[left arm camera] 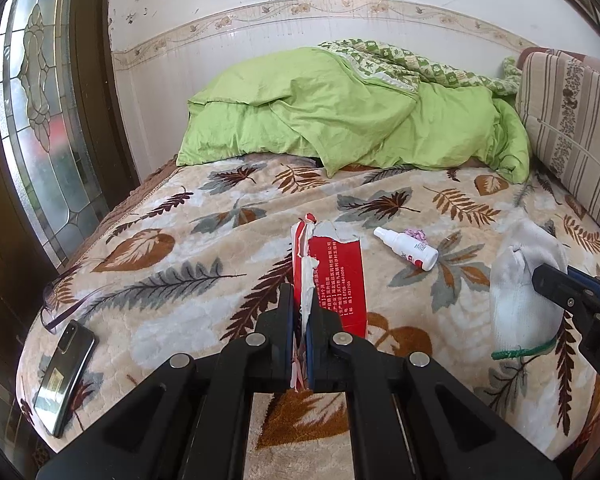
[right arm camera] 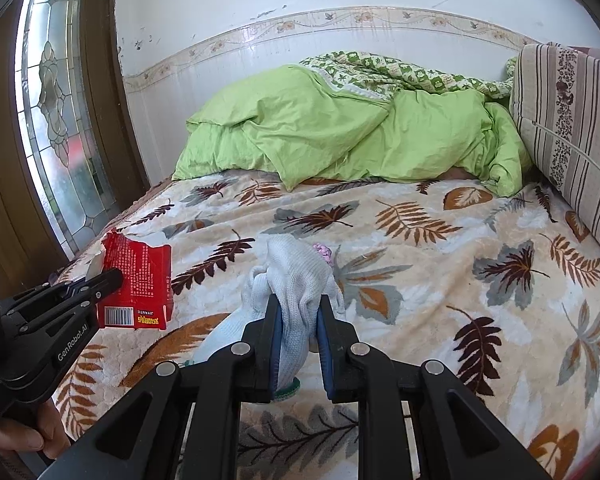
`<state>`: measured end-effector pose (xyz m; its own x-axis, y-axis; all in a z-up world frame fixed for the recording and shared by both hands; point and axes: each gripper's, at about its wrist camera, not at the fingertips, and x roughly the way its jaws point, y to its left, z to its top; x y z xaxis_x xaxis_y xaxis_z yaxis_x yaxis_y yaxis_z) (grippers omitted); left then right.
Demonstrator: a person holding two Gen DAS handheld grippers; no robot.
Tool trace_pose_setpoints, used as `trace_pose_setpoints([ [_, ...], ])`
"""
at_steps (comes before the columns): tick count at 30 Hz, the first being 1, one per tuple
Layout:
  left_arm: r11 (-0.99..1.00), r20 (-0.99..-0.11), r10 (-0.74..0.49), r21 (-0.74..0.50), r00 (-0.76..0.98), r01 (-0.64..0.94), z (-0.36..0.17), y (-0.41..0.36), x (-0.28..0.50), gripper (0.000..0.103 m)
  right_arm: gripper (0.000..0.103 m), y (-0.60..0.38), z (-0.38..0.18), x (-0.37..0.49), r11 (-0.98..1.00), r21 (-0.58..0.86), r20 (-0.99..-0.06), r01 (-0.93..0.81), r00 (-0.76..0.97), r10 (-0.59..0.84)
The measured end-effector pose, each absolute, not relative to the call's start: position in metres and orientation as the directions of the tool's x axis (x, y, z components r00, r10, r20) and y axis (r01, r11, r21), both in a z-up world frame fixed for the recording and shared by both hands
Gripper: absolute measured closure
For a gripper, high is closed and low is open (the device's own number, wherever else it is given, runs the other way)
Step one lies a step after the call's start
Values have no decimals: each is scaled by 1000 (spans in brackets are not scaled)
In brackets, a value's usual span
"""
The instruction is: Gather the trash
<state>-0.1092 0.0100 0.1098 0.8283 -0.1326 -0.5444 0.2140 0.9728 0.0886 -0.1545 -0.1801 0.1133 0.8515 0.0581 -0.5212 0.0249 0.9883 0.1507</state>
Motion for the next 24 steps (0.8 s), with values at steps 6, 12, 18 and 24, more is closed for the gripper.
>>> trace_pose_setpoints([
  [6, 972, -539, -131, 97, 832, 216, 110, 8, -110, 99, 86, -182, 114, -156, 988, 151, -520, 30, 853, 54],
  [12, 972, -539, -130, 97, 832, 215, 110, 8, -111, 99, 86, -182, 114, -156, 988, 150, -519, 29, 853, 54],
  [18, 972, -538, -130, 99, 833, 215, 110, 7, -112, 99, 86, -182, 114, -156, 988, 150, -519, 32, 853, 51],
  [24, 971, -536, -130, 101, 834, 216, 110, 7, -112, 99, 86, -182, 115, -157, 988, 151, -518, 32, 854, 51],
])
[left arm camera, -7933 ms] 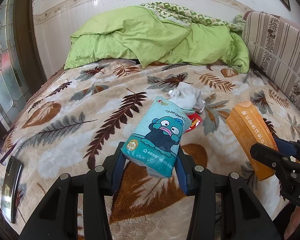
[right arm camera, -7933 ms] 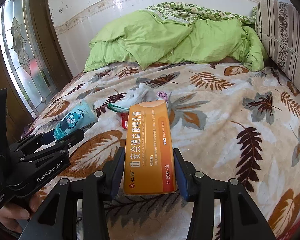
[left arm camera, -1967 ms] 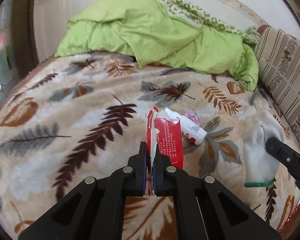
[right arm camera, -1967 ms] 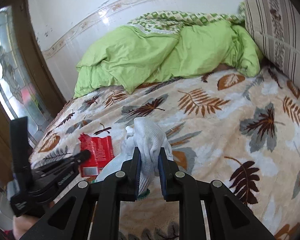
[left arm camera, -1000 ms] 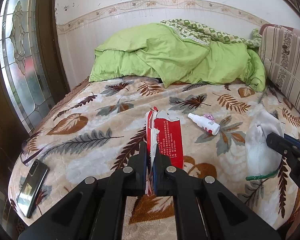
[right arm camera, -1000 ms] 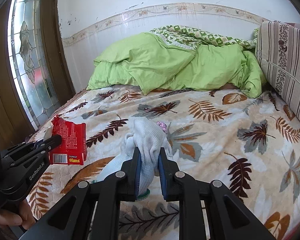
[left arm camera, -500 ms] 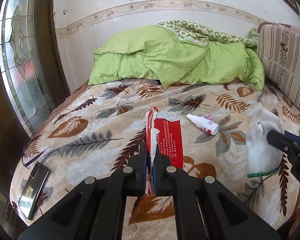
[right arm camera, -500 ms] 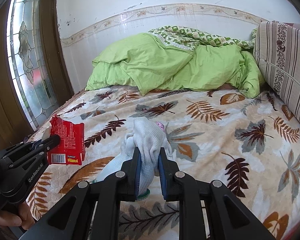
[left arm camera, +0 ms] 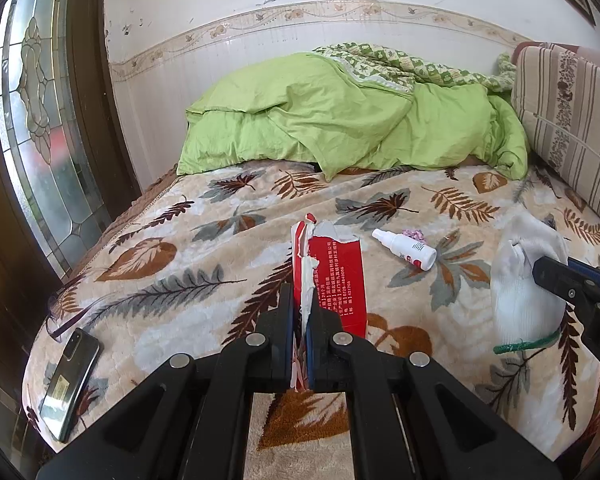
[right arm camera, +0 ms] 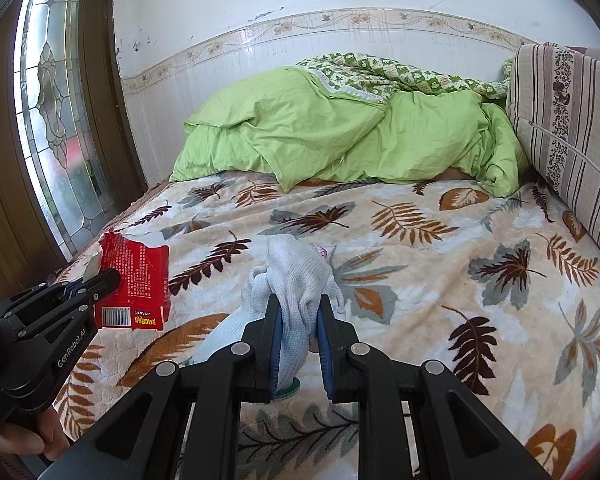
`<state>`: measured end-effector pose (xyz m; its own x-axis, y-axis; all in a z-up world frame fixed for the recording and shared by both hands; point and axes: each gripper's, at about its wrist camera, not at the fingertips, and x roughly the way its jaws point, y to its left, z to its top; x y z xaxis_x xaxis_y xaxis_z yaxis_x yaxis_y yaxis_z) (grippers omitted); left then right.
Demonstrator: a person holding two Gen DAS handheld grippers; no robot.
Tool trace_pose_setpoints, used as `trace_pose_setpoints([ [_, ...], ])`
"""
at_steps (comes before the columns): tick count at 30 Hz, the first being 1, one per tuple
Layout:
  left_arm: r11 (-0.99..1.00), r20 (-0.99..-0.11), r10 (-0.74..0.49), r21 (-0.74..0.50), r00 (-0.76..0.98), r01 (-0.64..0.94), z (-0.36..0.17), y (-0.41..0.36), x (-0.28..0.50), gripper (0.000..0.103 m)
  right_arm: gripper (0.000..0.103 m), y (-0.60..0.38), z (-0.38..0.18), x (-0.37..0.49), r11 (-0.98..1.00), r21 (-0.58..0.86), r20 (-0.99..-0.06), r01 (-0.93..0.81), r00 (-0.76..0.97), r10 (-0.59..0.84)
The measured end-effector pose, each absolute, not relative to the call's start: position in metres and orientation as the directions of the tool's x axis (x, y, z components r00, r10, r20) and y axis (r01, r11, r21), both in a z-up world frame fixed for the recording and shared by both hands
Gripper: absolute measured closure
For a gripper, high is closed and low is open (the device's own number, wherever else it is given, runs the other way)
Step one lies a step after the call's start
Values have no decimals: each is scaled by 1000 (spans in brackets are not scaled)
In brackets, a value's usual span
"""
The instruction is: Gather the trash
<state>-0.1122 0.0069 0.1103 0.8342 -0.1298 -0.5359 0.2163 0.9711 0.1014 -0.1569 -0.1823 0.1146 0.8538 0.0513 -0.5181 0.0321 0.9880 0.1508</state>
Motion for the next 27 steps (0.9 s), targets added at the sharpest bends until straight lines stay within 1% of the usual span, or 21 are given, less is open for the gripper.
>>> trace_pose_setpoints([
  [27, 970, -531, -130, 107, 838, 218, 111, 5, -114, 99, 86, -185, 115, -159, 988, 150, -518, 34, 854, 50],
])
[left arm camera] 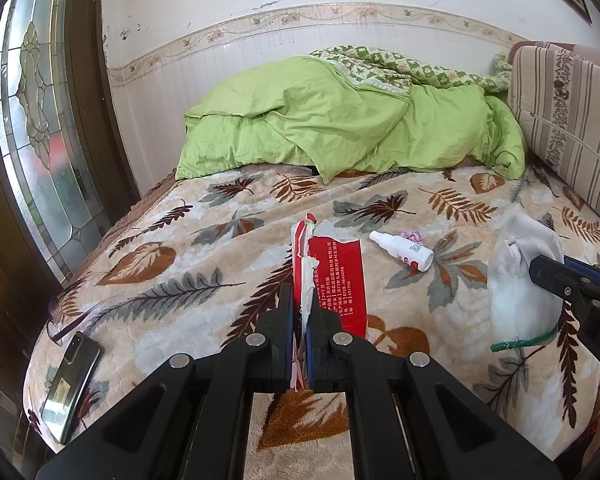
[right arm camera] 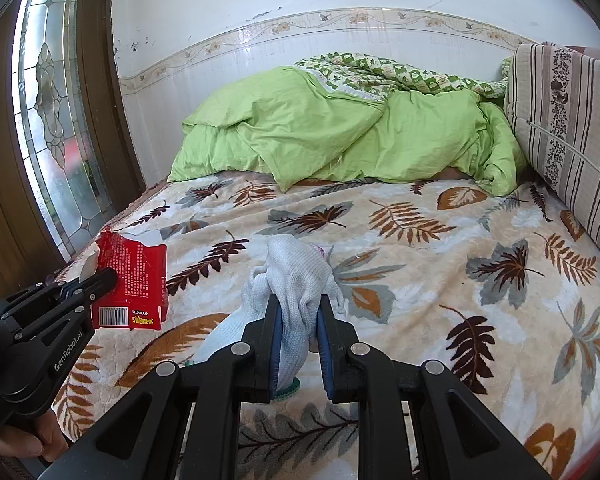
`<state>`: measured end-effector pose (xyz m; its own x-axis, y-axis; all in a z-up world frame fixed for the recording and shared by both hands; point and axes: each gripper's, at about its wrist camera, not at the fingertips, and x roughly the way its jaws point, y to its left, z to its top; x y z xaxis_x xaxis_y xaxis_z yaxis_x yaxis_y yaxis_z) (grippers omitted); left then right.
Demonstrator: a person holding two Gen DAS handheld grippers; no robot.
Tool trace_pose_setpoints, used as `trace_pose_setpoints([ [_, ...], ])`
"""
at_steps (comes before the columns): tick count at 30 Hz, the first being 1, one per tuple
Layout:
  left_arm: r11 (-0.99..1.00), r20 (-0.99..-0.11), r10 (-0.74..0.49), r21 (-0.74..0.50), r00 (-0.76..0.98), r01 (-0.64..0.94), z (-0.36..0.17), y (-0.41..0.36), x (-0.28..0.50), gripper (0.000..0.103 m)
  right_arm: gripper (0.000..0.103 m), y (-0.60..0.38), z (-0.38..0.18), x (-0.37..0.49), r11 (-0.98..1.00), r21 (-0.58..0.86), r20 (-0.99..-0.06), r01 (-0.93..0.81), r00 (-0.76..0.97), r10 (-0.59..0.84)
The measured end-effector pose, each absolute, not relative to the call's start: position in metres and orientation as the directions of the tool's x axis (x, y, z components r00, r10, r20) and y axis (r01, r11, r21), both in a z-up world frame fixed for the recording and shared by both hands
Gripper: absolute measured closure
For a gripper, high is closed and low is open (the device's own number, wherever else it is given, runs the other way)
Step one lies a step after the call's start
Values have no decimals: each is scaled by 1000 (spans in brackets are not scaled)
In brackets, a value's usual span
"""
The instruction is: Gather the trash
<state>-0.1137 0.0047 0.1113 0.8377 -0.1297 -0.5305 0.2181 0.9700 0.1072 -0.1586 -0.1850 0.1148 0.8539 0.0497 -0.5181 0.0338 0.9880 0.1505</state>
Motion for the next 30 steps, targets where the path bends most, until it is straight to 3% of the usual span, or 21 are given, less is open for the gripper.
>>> trace_pose_setpoints([
  [30, 957, -526, -171, 110, 833, 267, 111, -4, -119, 99, 86, -193, 117, -164, 984, 168, -513, 60, 858, 35],
])
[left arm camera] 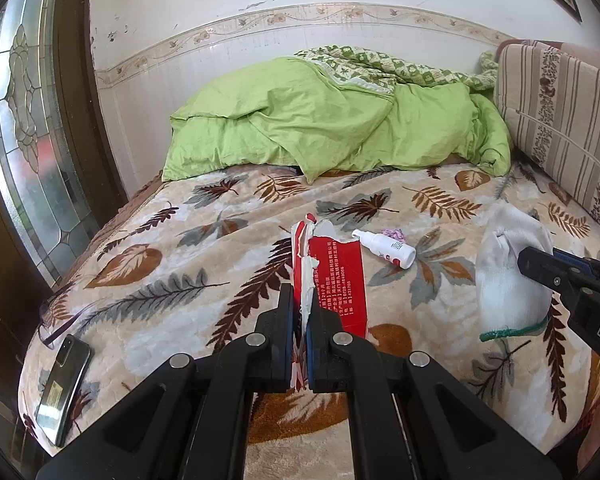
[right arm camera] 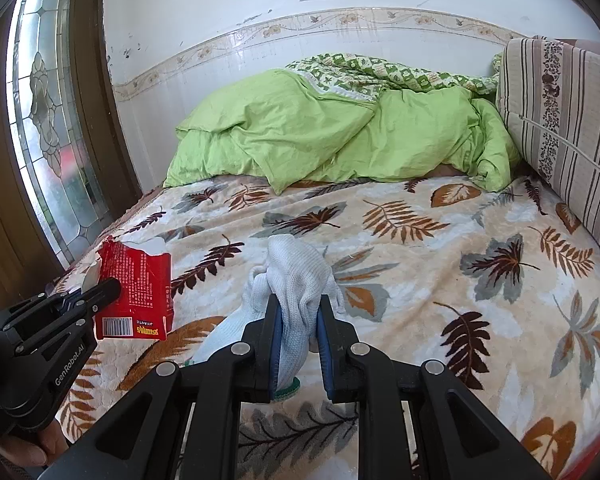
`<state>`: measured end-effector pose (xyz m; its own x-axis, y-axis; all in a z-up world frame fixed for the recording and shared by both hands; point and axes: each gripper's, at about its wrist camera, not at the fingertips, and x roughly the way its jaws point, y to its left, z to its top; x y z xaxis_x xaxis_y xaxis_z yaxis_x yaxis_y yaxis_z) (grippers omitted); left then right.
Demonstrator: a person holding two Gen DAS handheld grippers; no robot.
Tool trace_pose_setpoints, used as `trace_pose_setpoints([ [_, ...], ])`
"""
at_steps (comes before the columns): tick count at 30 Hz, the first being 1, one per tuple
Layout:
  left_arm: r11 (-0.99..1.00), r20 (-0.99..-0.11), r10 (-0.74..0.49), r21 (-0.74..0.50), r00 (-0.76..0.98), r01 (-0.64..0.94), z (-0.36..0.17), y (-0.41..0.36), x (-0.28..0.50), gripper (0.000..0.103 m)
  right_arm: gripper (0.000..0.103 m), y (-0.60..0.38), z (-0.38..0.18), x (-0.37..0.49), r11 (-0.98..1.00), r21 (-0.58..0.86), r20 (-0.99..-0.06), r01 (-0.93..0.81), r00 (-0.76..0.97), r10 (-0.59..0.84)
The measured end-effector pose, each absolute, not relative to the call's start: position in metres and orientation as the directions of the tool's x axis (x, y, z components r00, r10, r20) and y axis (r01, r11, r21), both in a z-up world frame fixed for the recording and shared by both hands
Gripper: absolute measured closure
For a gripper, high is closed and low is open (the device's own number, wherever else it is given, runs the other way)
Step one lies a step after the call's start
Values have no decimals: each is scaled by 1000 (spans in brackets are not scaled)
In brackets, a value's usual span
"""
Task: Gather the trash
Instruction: 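Carry the red wrapper and white cloth to the red wastebasket and release both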
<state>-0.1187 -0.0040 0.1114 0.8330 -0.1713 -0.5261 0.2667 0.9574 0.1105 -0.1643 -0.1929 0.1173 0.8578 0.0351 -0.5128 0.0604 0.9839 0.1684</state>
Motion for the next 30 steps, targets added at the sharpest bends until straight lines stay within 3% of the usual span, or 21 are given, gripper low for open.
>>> trace_pose_setpoints([
  [15, 942, -504, -215, 121, 837, 314, 121, -13, -137, 99, 86, -210, 127, -196, 967, 237, -493, 92, 869, 38],
  [30, 890, -541, -332, 92, 773, 447, 119, -60, -176, 99, 86, -245, 130, -256, 944, 302, -490, 133, 871, 34],
])
